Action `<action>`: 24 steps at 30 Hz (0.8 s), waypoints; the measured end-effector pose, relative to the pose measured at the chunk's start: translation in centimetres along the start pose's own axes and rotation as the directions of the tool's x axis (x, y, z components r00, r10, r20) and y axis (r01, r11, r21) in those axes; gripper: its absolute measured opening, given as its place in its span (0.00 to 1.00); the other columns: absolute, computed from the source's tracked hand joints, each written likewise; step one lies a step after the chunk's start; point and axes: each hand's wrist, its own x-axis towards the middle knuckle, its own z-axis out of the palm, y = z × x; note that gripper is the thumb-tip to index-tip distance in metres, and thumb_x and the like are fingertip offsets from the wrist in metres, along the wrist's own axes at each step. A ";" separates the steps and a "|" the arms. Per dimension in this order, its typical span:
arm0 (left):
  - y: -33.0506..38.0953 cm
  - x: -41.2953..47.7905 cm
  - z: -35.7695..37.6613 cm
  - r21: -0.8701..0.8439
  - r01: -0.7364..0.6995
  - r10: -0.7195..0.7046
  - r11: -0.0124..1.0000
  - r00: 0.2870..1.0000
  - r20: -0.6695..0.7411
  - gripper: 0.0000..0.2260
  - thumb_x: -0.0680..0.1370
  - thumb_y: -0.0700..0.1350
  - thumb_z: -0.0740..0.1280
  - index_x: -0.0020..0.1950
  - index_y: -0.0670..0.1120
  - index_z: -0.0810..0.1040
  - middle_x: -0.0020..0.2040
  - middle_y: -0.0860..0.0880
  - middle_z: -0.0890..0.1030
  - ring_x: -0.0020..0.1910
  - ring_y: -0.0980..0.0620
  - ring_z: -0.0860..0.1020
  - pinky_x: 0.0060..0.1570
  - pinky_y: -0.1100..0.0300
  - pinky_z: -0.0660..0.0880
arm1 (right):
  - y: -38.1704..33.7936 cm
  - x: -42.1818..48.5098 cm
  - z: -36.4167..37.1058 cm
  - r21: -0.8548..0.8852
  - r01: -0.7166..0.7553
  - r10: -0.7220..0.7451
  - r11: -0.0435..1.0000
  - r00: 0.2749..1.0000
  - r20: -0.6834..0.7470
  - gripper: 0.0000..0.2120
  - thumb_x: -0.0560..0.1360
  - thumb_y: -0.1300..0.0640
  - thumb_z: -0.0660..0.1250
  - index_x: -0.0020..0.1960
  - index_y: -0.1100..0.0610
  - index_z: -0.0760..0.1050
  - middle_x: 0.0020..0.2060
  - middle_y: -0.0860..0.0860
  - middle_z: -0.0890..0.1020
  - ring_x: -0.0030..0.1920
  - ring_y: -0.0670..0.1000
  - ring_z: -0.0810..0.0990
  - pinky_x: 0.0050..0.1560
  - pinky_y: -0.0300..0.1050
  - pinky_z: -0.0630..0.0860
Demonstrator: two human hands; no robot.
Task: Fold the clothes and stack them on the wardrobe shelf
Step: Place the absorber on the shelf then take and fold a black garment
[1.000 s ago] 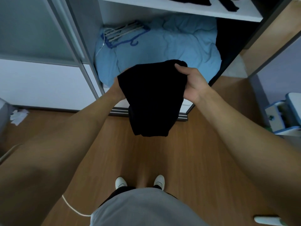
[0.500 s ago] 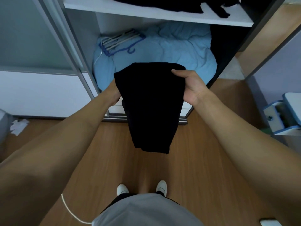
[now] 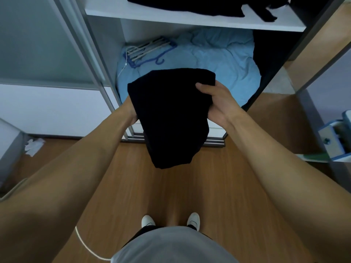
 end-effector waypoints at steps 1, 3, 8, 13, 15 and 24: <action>-0.2 0.2 0.0 -0.001 -0.037 0.037 0.999 0.999 -0.017 0.13 0.84 0.43 0.61 0.39 0.48 0.73 0.30 0.54 0.76 0.27 0.58 0.75 0.27 0.66 0.72 | -0.2 0.3 0.2 0.031 -0.005 0.006 1.000 1.000 -0.020 0.11 0.80 0.68 0.62 0.61 0.64 0.76 0.46 0.57 0.85 0.45 0.54 0.85 0.51 0.49 0.83; -0.9 0.4 -0.3 0.040 -0.061 0.066 0.997 0.988 -0.142 0.11 0.83 0.44 0.60 0.41 0.45 0.72 0.33 0.48 0.75 0.31 0.51 0.74 0.32 0.64 0.71 | -0.4 0.8 0.5 0.059 -0.029 0.033 0.998 0.998 -0.062 0.11 0.80 0.66 0.62 0.61 0.66 0.77 0.45 0.58 0.85 0.44 0.55 0.85 0.48 0.49 0.83; -1.6 -0.3 -0.7 -0.169 0.194 -0.204 0.966 0.978 -0.043 0.21 0.79 0.64 0.57 0.50 0.49 0.80 0.43 0.51 0.82 0.45 0.50 0.80 0.47 0.54 0.76 | 0.2 1.0 -0.1 0.075 -0.094 0.103 0.993 0.986 -0.131 0.10 0.80 0.66 0.62 0.59 0.66 0.77 0.44 0.58 0.85 0.42 0.55 0.86 0.45 0.49 0.83; 0.9 -1.0 0.9 -0.376 0.217 -0.079 0.901 0.934 0.348 0.33 0.77 0.68 0.60 0.70 0.43 0.77 0.64 0.44 0.81 0.62 0.45 0.81 0.62 0.52 0.76 | 0.4 0.9 -1.0 0.026 -0.133 0.135 0.991 0.976 -0.171 0.09 0.80 0.65 0.63 0.58 0.65 0.79 0.45 0.58 0.86 0.44 0.55 0.86 0.49 0.50 0.83; 1.6 -0.9 2.3 -0.249 0.130 -0.058 0.960 0.960 0.275 0.20 0.80 0.52 0.67 0.65 0.40 0.79 0.53 0.44 0.84 0.49 0.48 0.84 0.50 0.57 0.81 | -0.2 1.0 -1.4 -0.017 -0.149 0.143 0.989 0.971 -0.191 0.08 0.80 0.63 0.64 0.54 0.64 0.80 0.43 0.58 0.86 0.42 0.55 0.86 0.44 0.49 0.83; 1.8 1.3 4.3 0.090 -0.018 0.025 0.996 0.997 -0.078 0.16 0.76 0.35 0.71 0.63 0.40 0.74 0.56 0.42 0.81 0.52 0.45 0.83 0.49 0.53 0.82 | -0.9 0.5 -2.8 -0.454 -0.277 0.118 0.847 0.930 -0.348 0.16 0.75 0.58 0.72 0.60 0.64 0.79 0.45 0.53 0.85 0.40 0.51 0.84 0.35 0.43 0.80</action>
